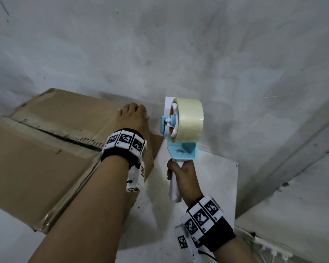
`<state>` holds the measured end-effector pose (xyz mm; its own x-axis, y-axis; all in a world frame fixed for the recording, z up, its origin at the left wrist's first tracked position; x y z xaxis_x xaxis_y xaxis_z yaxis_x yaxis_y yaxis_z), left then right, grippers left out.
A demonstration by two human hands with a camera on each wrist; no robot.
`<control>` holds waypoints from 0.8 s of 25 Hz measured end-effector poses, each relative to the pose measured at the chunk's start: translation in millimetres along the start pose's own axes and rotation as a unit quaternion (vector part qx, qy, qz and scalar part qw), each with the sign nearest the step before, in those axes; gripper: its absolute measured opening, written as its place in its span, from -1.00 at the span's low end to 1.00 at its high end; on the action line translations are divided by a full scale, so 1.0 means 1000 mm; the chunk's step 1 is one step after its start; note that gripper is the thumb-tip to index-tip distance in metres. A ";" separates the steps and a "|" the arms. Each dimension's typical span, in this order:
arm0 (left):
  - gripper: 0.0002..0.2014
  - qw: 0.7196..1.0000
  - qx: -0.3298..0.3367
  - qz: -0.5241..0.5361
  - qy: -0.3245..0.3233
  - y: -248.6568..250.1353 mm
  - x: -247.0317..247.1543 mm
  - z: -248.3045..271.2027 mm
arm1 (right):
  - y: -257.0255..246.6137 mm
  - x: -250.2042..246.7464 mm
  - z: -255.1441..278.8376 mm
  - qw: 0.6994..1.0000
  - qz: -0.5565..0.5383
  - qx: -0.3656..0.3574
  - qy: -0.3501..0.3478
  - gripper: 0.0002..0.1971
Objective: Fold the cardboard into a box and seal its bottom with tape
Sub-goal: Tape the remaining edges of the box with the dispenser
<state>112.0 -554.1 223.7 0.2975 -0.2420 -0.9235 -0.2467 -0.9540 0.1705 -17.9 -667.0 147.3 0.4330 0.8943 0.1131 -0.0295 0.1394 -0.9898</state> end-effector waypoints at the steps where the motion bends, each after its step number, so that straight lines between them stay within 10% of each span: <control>1: -0.73 1.000 0.002 -0.012 0.000 0.000 0.000 -0.001 | 0.000 0.002 0.000 1.000 0.001 -0.002 0.000 -0.97; 20: -0.70 0.997 -0.019 -0.063 -0.040 0.006 0.011 -0.026 | 0.010 0.012 -0.020 0.990 -0.108 0.091 0.030 -0.78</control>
<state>137.5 -566.6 223.6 0.2491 -0.1066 -0.9626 -0.1770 -0.9822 0.0629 4.8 -662.9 137.3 0.4990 0.8097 0.3090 -0.0895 0.4028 -0.9109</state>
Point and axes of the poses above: each hand's wrist, its own z-axis away from the middle knuckle, its own x-axis out of the palm, y = z × x, the point moved 1 cm from there along -z, towards the middle knuckle, and after that the axes turned 10 degrees about y, right-handed, at the moved point
